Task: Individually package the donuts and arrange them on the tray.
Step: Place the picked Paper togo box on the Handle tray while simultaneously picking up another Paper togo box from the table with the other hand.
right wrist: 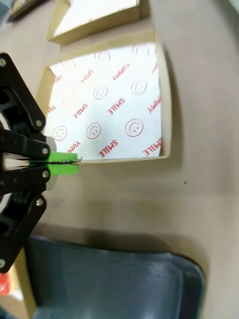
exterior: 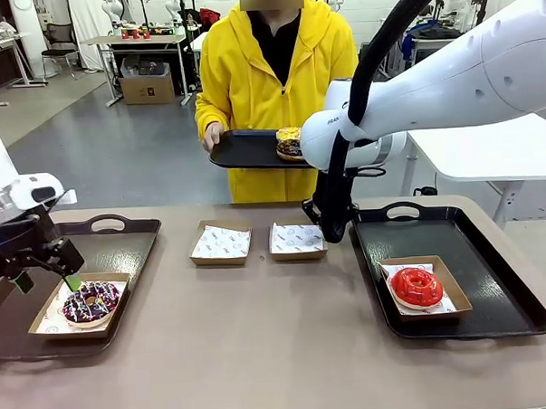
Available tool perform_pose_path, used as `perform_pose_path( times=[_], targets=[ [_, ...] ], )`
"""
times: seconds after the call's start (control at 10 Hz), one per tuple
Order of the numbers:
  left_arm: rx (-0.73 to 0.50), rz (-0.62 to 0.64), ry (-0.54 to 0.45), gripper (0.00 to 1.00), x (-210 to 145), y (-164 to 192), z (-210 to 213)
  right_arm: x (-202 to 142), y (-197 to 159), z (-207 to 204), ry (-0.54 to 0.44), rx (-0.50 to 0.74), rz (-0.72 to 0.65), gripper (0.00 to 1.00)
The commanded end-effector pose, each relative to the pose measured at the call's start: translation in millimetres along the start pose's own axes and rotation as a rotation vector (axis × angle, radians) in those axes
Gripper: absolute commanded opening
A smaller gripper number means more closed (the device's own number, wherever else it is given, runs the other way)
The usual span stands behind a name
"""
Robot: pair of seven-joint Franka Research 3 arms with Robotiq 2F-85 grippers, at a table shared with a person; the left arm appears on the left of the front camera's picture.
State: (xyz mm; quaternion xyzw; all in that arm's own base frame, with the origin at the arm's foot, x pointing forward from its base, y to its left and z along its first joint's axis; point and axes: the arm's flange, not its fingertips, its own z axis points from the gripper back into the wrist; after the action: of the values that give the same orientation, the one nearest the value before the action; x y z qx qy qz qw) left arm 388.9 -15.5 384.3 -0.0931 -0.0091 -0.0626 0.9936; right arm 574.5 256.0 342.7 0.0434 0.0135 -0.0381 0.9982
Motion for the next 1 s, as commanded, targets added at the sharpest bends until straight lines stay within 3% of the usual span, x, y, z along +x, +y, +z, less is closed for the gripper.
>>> perform_pose_path(
  times=[0.0, 0.3, 0.5, 0.9],
  targets=[
    [-0.276, -0.041, -0.037, 0.99, -61, 19, 29, -25, -3, 32, -0.015, -0.035, -0.009, 0.00],
    [-0.605, -0.120, -0.261, 0.99, -113, 78, 72, -71, 7, 97, -0.148, -0.097, -0.031, 0.00],
    [-0.738, -0.048, -0.294, 0.99, -122, 129, 84, -83, 9, 144, -0.182, -0.083, -0.045, 0.00],
    [-0.995, 0.157, -0.256, 0.99, -97, 223, 61, -75, 18, 168, -0.170, -0.066, -0.050, 0.00]
  ],
)
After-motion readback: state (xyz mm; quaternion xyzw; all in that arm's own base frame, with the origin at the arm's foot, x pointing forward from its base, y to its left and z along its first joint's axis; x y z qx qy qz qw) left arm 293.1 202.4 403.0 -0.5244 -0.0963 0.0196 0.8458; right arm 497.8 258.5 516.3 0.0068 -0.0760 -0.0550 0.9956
